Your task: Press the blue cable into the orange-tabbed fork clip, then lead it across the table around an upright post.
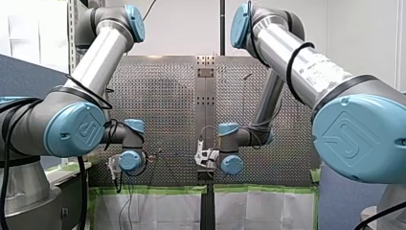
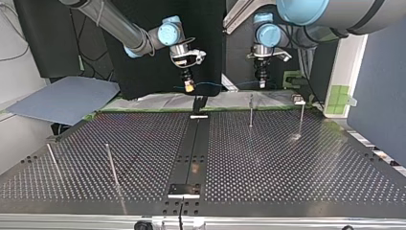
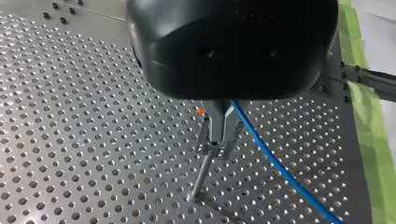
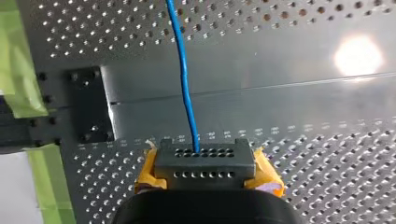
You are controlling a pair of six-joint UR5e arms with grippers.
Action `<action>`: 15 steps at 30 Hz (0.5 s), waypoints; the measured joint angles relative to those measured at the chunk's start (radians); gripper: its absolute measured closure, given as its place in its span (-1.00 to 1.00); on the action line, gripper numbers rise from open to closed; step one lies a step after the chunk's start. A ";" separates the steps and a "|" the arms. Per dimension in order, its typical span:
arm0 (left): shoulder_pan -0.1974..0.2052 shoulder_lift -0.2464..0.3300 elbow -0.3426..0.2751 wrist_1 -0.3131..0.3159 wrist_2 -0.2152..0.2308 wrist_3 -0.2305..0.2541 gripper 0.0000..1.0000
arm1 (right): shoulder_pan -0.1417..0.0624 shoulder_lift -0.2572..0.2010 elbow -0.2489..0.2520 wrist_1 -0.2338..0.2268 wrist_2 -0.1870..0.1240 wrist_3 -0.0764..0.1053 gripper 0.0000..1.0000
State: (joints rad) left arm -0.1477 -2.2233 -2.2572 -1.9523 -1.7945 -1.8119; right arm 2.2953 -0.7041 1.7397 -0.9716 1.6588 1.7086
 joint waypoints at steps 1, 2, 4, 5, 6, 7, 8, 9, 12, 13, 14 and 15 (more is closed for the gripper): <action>0.003 -0.001 0.004 -0.002 0.009 -0.001 1.00 | -0.001 0.003 -0.004 0.001 -0.001 0.000 1.00; 0.005 -0.002 0.008 -0.005 0.018 -0.001 1.00 | -0.002 0.005 -0.008 0.003 -0.002 0.000 1.00; 0.011 -0.012 0.020 -0.015 0.037 -0.002 1.00 | -0.005 0.008 -0.019 0.008 -0.005 -0.001 1.00; 0.014 -0.017 0.024 -0.019 0.044 -0.001 1.00 | -0.007 0.008 -0.023 0.009 -0.007 -0.001 1.00; 0.017 -0.026 0.029 -0.022 0.051 -0.001 1.00 | -0.010 0.009 -0.028 0.013 -0.009 -0.001 1.00; 0.020 -0.032 0.034 -0.023 0.055 0.000 1.00 | -0.012 0.009 -0.032 0.015 -0.012 -0.001 1.00; 0.021 -0.039 0.038 -0.024 0.059 0.002 1.00 | -0.014 0.009 -0.036 0.018 -0.014 -0.002 1.00; 0.024 -0.049 0.044 -0.025 0.063 0.003 1.00 | -0.016 0.009 -0.041 0.021 -0.018 -0.002 1.00; 0.032 -0.077 0.062 -0.026 0.068 -0.005 1.00 | -0.020 0.011 -0.053 0.026 -0.027 -0.004 1.00; 0.034 -0.087 0.068 -0.026 0.069 -0.009 1.00 | -0.020 0.011 -0.056 0.027 -0.031 -0.005 1.00; 0.035 -0.095 0.074 -0.027 0.070 -0.013 1.00 | -0.021 0.011 -0.058 0.027 -0.035 -0.005 1.00; 0.038 -0.102 0.083 -0.030 0.071 -0.018 1.00 | -0.020 0.012 -0.061 0.028 -0.039 -0.005 1.00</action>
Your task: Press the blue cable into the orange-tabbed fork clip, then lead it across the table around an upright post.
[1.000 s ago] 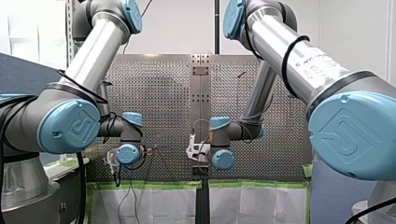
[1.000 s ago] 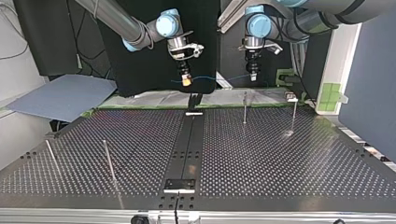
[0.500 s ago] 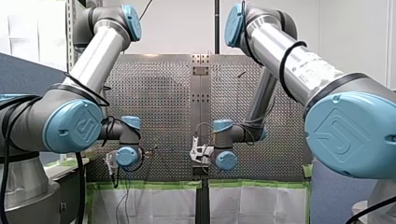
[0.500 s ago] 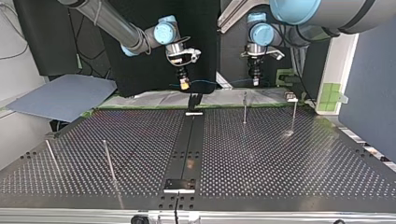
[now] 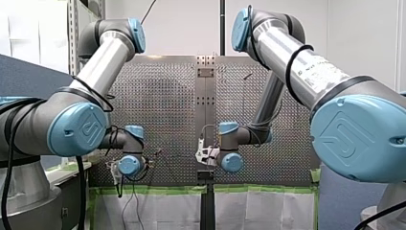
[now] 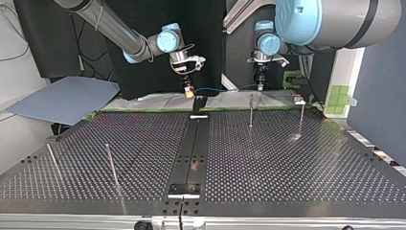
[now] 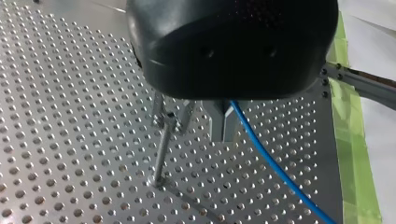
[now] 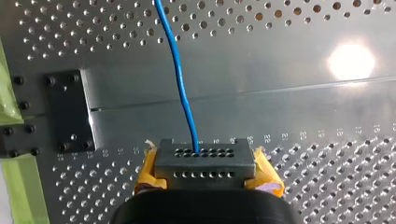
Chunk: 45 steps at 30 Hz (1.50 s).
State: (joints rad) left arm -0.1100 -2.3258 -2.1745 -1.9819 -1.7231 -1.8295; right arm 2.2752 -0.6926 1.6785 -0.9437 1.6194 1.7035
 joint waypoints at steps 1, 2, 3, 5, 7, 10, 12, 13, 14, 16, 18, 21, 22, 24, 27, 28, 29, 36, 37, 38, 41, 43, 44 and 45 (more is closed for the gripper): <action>0.001 -0.004 0.007 -0.003 0.002 -0.003 1.00 | 0.001 0.000 -0.002 0.000 -0.003 0.000 1.00; 0.003 -0.007 0.013 -0.006 0.003 -0.005 1.00 | 0.001 0.001 -0.003 -0.001 -0.005 0.000 1.00; 0.004 -0.010 0.022 -0.012 0.005 -0.008 1.00 | 0.002 0.002 -0.006 -0.001 -0.008 -0.001 1.00; 0.007 -0.011 0.035 -0.023 0.006 -0.010 1.00 | 0.006 0.006 -0.011 -0.001 -0.015 -0.005 1.00; 0.010 -0.012 0.049 -0.036 0.006 -0.013 1.00 | 0.011 0.017 -0.021 0.003 -0.022 -0.013 1.00; 0.015 -0.012 0.062 -0.048 0.006 -0.022 1.00 | 0.020 0.037 -0.038 0.012 -0.027 -0.021 1.00; 0.018 -0.012 0.066 -0.052 0.005 -0.027 1.00 | 0.024 0.052 -0.051 0.016 -0.028 -0.023 1.00; 0.020 -0.012 0.068 -0.052 0.005 -0.028 1.00 | 0.026 0.057 -0.056 0.017 -0.028 -0.022 1.00; 0.022 -0.012 0.069 -0.053 0.004 -0.029 1.00 | 0.027 0.061 -0.060 0.018 -0.028 -0.022 1.00; 0.027 -0.012 0.071 -0.053 0.004 -0.029 1.00 | 0.030 0.066 -0.069 0.019 -0.028 -0.021 1.00; 0.033 -0.012 0.072 -0.054 0.003 -0.029 1.00 | 0.031 0.070 -0.077 0.019 -0.027 -0.020 1.00; 0.039 -0.012 0.077 -0.057 0.005 -0.025 1.00 | 0.032 0.076 -0.088 0.020 -0.025 -0.019 1.00; 0.041 -0.012 0.079 -0.060 0.006 -0.022 1.00 | 0.032 0.079 -0.091 0.021 -0.025 -0.019 1.00; 0.043 -0.012 0.086 -0.070 0.008 -0.013 1.00 | 0.032 0.089 -0.102 0.028 -0.024 -0.021 1.00; 0.047 -0.013 0.097 -0.086 0.010 -0.003 1.00 | 0.033 0.108 -0.122 0.047 -0.023 -0.024 1.00; 0.048 -0.013 0.100 -0.090 0.010 0.000 1.00 | 0.033 0.115 -0.127 0.053 -0.023 -0.024 1.00; 0.049 -0.013 0.102 -0.093 0.010 0.002 1.00 | 0.034 0.121 -0.133 0.059 -0.023 -0.024 1.00; 0.059 -0.013 0.109 -0.101 0.011 0.004 1.00 | 0.034 0.139 -0.165 0.080 -0.022 -0.025 1.00; 0.060 -0.013 0.111 -0.102 0.011 0.003 1.00 | 0.034 0.140 -0.168 0.081 -0.022 -0.025 1.00; 0.062 -0.013 0.114 -0.102 0.011 0.002 1.00 | 0.034 0.140 -0.171 0.081 -0.022 -0.025 1.00; 0.065 -0.013 0.127 -0.111 0.012 0.000 1.00 | 0.031 0.141 -0.179 0.083 -0.022 -0.026 1.00; 0.068 -0.014 0.138 -0.121 0.013 0.000 1.00 | 0.028 0.141 -0.185 0.086 -0.021 -0.026 1.00; 0.069 -0.013 0.142 -0.125 0.014 0.000 1.00 | 0.027 0.141 -0.188 0.088 -0.021 -0.026 1.00; 0.070 -0.014 0.149 -0.129 0.016 -0.001 1.00 | 0.026 0.141 -0.194 0.091 -0.021 -0.026 1.00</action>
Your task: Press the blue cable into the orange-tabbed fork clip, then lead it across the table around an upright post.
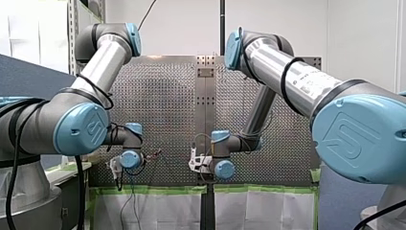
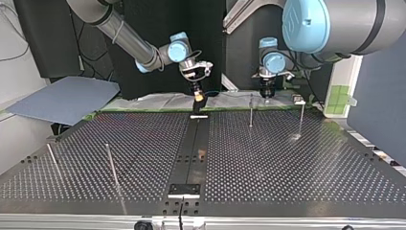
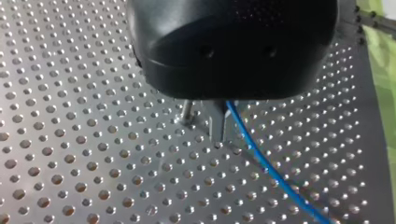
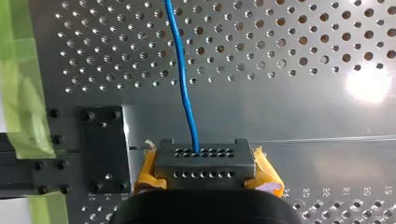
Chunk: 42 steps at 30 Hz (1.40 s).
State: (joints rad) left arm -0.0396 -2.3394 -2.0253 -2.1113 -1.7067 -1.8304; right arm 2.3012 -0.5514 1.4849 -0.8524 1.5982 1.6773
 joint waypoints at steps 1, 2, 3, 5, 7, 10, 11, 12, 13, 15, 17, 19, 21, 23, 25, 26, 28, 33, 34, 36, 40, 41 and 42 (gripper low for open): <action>0.001 0.000 0.005 -0.004 0.002 -0.001 1.00 | -0.001 0.000 -0.004 0.003 0.000 0.000 1.00; 0.002 0.000 0.011 -0.008 0.003 -0.001 1.00 | -0.002 0.000 -0.009 0.006 0.000 0.000 1.00; 0.004 0.000 0.017 -0.014 0.004 -0.002 1.00 | -0.004 0.000 -0.014 0.010 0.000 -0.001 1.00; 0.007 0.000 0.027 -0.023 0.005 -0.003 1.00 | -0.008 0.000 -0.023 0.018 -0.001 -0.002 1.00; 0.010 0.000 0.037 -0.032 0.006 -0.004 1.00 | -0.012 0.001 -0.034 0.029 -0.001 -0.004 1.00; 0.014 0.000 0.050 -0.046 0.007 -0.004 1.00 | -0.019 0.000 -0.050 0.049 -0.001 -0.008 1.00; 0.015 0.000 0.056 -0.052 0.007 -0.004 1.00 | -0.021 0.000 -0.054 0.055 -0.001 -0.009 1.00; 0.016 0.000 0.063 -0.059 0.007 -0.004 1.00 | -0.023 0.000 -0.059 0.059 -0.001 -0.010 1.00; 0.016 0.000 0.069 -0.062 0.008 -0.004 1.00 | -0.026 0.000 -0.062 0.062 -0.001 -0.011 1.00; 0.018 0.000 0.080 -0.069 0.008 -0.006 1.00 | -0.031 0.000 -0.069 0.066 -0.001 -0.012 1.00; 0.020 0.000 0.087 -0.074 0.008 -0.007 1.00 | -0.036 0.000 -0.074 0.069 -0.001 -0.013 1.00; 0.021 0.000 0.095 -0.078 0.008 -0.007 1.00 | -0.042 0.000 -0.080 0.073 -0.001 -0.014 1.00; 0.024 0.000 0.101 -0.084 0.008 -0.007 1.00 | -0.048 0.000 -0.085 0.078 -0.001 -0.015 1.00; 0.026 0.000 0.104 -0.086 0.008 -0.007 1.00 | -0.052 0.000 -0.089 0.081 -0.001 -0.015 1.00; 0.029 0.000 0.106 -0.088 0.008 -0.007 1.00 | -0.057 0.000 -0.093 0.083 -0.001 -0.015 1.00; 0.030 0.000 0.107 -0.088 0.008 -0.006 1.00 | -0.058 0.000 -0.094 0.084 -0.001 -0.015 1.00; 0.033 0.000 0.108 -0.088 0.008 -0.002 1.00 | -0.062 0.000 -0.096 0.085 -0.001 -0.015 1.00; 0.037 0.000 0.108 -0.085 0.007 0.029 1.00 | -0.068 0.000 -0.097 0.092 -0.002 -0.016 1.00; 0.037 0.000 0.108 -0.084 0.009 0.036 1.00 | -0.068 0.000 -0.097 0.093 -0.002 -0.016 1.00; 0.037 0.000 0.108 -0.080 0.021 0.056 1.00 | -0.069 0.000 -0.097 0.095 -0.002 -0.016 1.00; 0.039 0.000 0.108 -0.080 0.047 0.092 1.00 | -0.070 0.000 -0.097 0.096 -0.002 -0.016 1.00; 0.039 0.000 0.108 -0.084 0.047 0.100 1.00 | -0.070 0.000 -0.097 0.096 -0.002 -0.016 1.00; 0.040 0.000 0.107 -0.090 0.045 0.111 0.94 | -0.070 0.000 -0.097 0.096 -0.002 -0.016 1.00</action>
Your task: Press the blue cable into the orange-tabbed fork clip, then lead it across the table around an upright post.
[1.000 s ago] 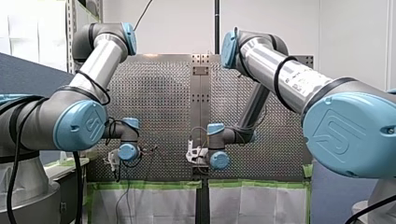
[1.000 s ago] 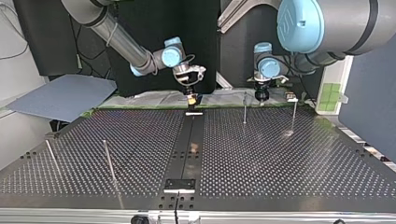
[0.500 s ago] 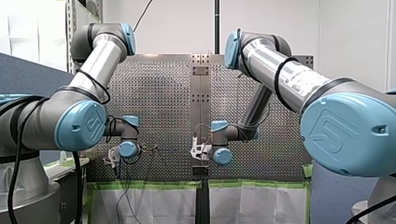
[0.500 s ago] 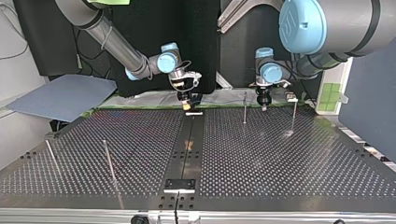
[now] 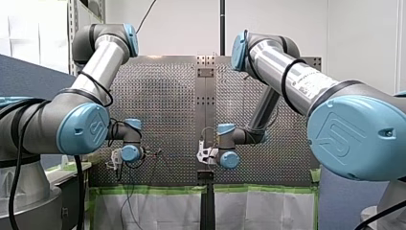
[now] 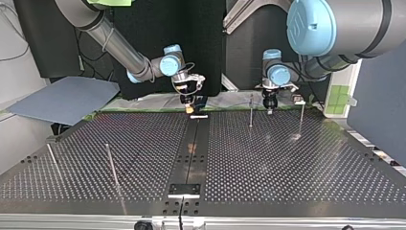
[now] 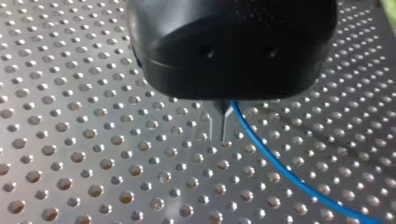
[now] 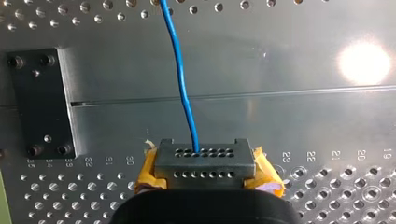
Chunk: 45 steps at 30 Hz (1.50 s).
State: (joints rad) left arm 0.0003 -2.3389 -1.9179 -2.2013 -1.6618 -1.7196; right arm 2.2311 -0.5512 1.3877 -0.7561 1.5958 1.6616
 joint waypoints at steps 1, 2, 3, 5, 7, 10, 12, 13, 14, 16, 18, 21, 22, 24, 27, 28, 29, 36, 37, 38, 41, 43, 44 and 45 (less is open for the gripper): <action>0.000 0.000 0.000 -0.005 -0.004 0.007 0.94 | 0.000 0.000 0.000 0.001 0.000 0.000 1.00; 0.000 0.000 0.000 -0.010 -0.008 0.014 0.83 | -0.001 0.000 0.000 0.001 0.000 0.000 1.00; 0.000 0.000 0.000 -0.017 -0.015 0.024 0.71 | -0.001 0.000 0.000 0.002 0.000 0.000 1.00; 0.000 0.000 0.000 -0.026 -0.019 0.034 0.62 | -0.001 0.000 0.000 0.003 0.000 0.000 1.00; 0.002 0.000 -0.001 -0.031 -0.012 0.041 0.54 | -0.001 0.000 0.000 0.004 0.000 0.000 1.00; 0.005 0.000 -0.001 -0.033 0.007 0.051 0.25 | -0.001 0.001 0.000 0.004 0.000 0.000 1.00; 0.006 0.000 -0.001 -0.033 0.021 0.054 0.25 | -0.001 0.001 0.000 0.005 -0.001 0.000 1.00; 0.007 0.000 -0.001 -0.033 0.025 0.054 0.25 | -0.001 0.001 0.000 0.006 0.000 0.000 1.00; 0.007 0.000 -0.001 -0.033 0.028 0.055 0.25 | -0.001 0.001 0.000 0.007 0.000 0.000 1.00; 0.007 0.000 -0.001 -0.033 0.032 0.055 0.25 | -0.002 0.001 0.000 0.009 0.000 0.000 1.00; 0.007 0.000 -0.001 -0.034 0.036 0.054 -0.70 | -0.003 0.001 0.000 0.010 0.000 0.000 1.00; 0.007 0.000 -0.001 -0.040 0.053 0.038 -1.00 | -0.003 0.001 0.000 0.010 0.000 0.000 1.00; 0.007 0.001 -0.001 -0.044 0.060 0.030 -1.00 | -0.003 0.001 0.000 0.011 -0.001 0.000 1.00; 0.007 0.001 -0.001 -0.054 0.074 0.018 -1.00 | -0.002 0.001 0.000 0.012 -0.001 0.000 1.00; 0.007 0.001 -0.002 -0.075 0.080 0.023 -1.00 | -0.002 0.001 0.000 0.016 -0.002 0.000 1.00; 0.007 0.001 -0.003 -0.082 0.079 0.028 -1.00 | -0.002 0.001 0.000 0.016 -0.002 0.000 1.00; 0.007 0.001 -0.006 -0.090 0.077 0.034 -1.00 | -0.002 0.001 0.000 0.017 -0.002 0.000 1.00; 0.007 0.001 -0.042 -0.118 0.076 0.071 -1.00 | -0.002 0.002 0.000 0.018 -0.002 0.000 1.00; 0.007 0.001 -0.046 -0.119 0.077 0.074 -1.00 | -0.002 0.002 0.000 0.019 -0.002 0.000 1.00; 0.007 0.001 -0.051 -0.119 0.079 0.078 -1.00 | -0.002 0.002 0.000 0.019 -0.002 0.000 1.00; 0.007 0.002 -0.070 -0.120 0.095 0.085 -1.00 | -0.002 0.002 0.000 0.019 -0.002 0.000 1.00; 0.007 0.002 -0.077 -0.122 0.107 0.087 -1.00 | -0.002 0.003 0.000 0.019 -0.002 0.000 1.00; 0.007 0.002 -0.079 -0.124 0.111 0.087 -1.00 | -0.002 0.003 0.000 0.020 -0.002 0.000 1.00; 0.007 0.003 -0.081 -0.125 0.115 0.088 -1.00 | -0.002 0.003 0.000 0.020 -0.002 0.000 1.00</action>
State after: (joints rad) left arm 0.0073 -2.3364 -1.9986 -2.3266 -1.5465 -1.6320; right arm 2.2291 -0.5487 1.3877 -0.7358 1.5940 1.6617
